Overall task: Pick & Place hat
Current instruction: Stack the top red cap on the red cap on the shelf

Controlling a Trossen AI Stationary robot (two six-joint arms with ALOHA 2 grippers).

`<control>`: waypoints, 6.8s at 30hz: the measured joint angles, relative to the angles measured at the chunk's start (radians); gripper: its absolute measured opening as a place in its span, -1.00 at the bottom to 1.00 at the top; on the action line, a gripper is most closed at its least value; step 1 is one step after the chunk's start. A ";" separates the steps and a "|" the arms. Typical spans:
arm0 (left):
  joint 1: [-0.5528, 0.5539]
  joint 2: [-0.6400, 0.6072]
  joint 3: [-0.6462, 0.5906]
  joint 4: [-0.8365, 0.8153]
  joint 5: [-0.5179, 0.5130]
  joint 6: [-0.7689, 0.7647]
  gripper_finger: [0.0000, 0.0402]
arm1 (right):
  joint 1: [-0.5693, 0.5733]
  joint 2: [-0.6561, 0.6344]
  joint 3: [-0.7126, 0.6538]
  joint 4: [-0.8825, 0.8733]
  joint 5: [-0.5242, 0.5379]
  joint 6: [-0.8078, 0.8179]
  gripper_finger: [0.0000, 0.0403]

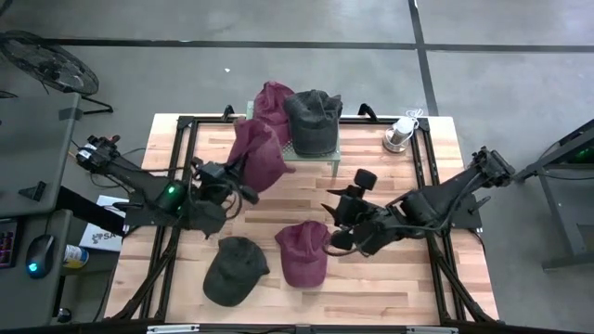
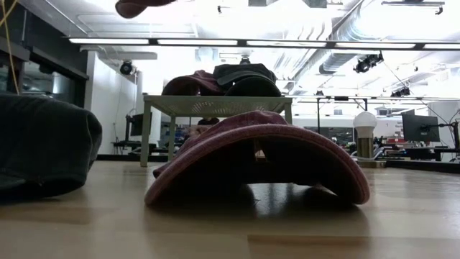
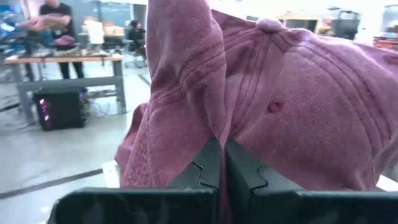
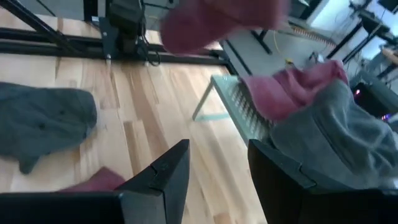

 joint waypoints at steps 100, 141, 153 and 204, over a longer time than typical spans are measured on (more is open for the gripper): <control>0.026 -0.232 0.051 0.388 0.723 1.323 0.36 | -0.452 -0.030 0.000 0.373 -0.841 -0.347 -0.97; 0.183 -0.091 0.183 -0.119 0.819 1.301 0.36 | -0.461 0.013 0.001 0.114 -1.117 -0.397 -0.97; 0.183 -0.092 0.183 -0.155 0.995 1.241 0.36 | -0.416 0.021 0.001 0.082 -1.151 -0.459 -0.97; 0.180 -0.022 0.182 -0.193 0.847 0.979 -0.92 | -0.413 0.061 0.001 0.120 -1.057 -0.448 -0.97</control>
